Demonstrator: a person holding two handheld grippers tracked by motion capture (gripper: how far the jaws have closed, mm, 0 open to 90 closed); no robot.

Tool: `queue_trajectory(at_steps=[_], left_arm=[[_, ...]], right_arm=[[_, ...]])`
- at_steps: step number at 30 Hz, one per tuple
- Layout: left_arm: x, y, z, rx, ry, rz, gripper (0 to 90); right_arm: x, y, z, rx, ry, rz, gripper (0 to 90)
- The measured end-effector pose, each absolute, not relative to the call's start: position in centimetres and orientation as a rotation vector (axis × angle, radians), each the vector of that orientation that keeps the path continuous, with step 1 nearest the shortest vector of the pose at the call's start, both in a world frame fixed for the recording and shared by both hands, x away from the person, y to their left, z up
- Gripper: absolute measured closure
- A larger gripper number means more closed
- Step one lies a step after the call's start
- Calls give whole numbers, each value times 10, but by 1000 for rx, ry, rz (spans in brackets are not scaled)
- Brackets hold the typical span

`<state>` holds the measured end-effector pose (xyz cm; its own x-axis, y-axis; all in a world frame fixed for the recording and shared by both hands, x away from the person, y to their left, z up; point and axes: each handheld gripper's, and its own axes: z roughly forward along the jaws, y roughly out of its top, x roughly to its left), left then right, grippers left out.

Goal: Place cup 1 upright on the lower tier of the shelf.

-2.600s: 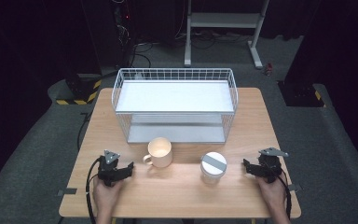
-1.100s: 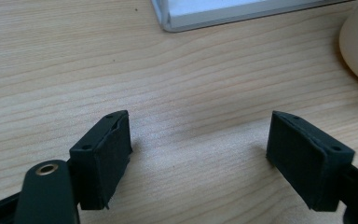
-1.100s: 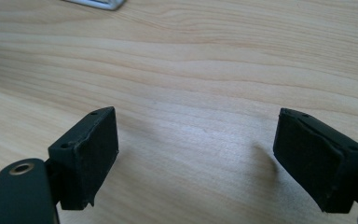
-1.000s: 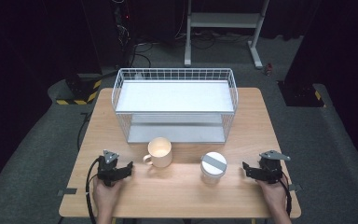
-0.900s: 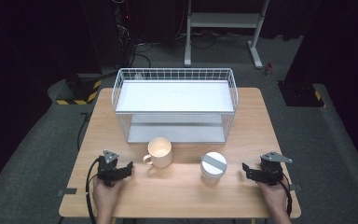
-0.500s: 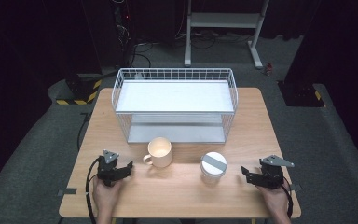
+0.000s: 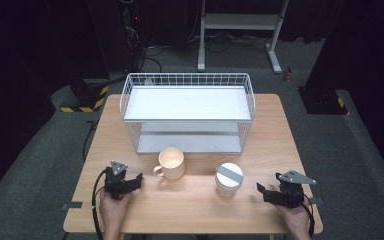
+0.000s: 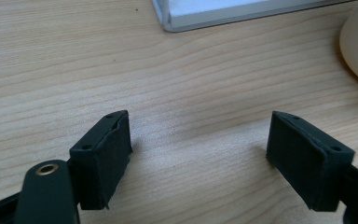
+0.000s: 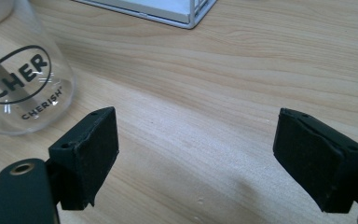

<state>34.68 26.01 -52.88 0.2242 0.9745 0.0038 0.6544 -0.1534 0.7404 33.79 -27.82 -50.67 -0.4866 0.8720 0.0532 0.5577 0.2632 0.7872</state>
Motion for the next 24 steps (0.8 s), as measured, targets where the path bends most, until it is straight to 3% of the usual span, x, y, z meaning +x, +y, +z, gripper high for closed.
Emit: queue_trajectory(at_steps=[24], left_arm=[[347, 261, -529, 1884, 1497, 668, 225]], right_arm=[[313, -250, -506, 1163, 2260, 1167, 147]])
